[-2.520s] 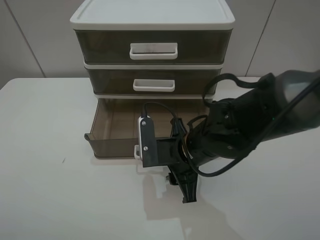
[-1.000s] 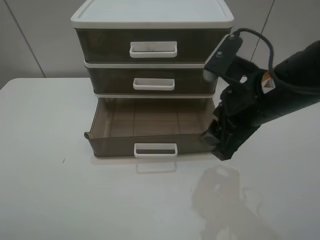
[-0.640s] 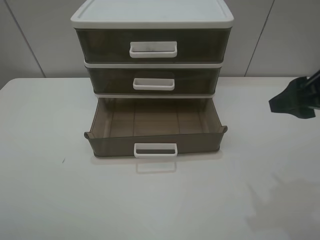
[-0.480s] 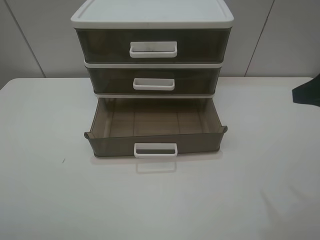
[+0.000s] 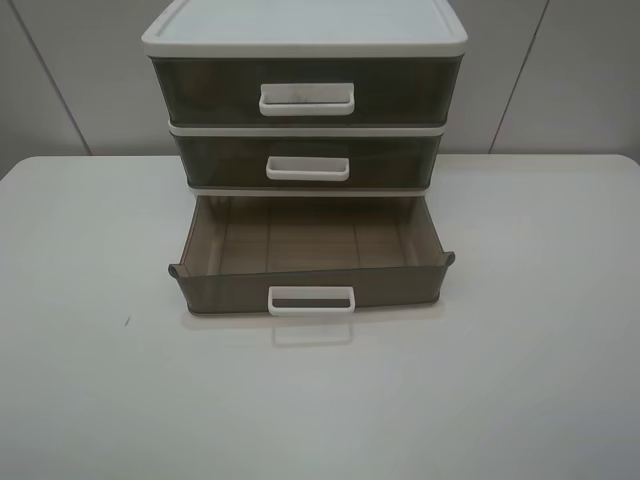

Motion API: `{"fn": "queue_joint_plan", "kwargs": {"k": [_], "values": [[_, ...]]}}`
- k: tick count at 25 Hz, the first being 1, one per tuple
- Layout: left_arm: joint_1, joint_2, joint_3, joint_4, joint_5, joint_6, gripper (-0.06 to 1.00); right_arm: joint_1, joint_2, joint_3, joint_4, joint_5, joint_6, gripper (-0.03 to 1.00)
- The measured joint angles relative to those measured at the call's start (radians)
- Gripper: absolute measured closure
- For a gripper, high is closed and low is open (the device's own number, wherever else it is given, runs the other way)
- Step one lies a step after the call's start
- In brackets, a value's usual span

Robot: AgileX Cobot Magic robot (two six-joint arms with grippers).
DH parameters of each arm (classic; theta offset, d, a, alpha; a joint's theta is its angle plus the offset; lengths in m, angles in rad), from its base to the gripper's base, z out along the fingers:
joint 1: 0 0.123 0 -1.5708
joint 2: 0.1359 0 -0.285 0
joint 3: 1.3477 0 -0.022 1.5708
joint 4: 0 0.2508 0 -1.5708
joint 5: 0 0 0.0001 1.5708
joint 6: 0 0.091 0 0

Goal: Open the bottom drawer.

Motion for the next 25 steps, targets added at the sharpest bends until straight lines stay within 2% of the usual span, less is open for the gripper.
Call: {"fn": "queue_joint_plan", "kwargs": {"k": [11,18,25], "values": [[0.000,0.000,0.000,0.000,0.000,0.000,0.20,0.014,-0.235,0.006,-0.100,0.057,0.000,0.35],[0.000,0.000,0.000,0.000,0.000,0.000,0.20,0.014,-0.348,0.084,-0.107,0.158,0.000,0.35],[0.000,0.000,0.000,0.000,0.000,0.000,0.20,0.025,-0.368,0.130,-0.109,0.162,0.000,0.35]]}}
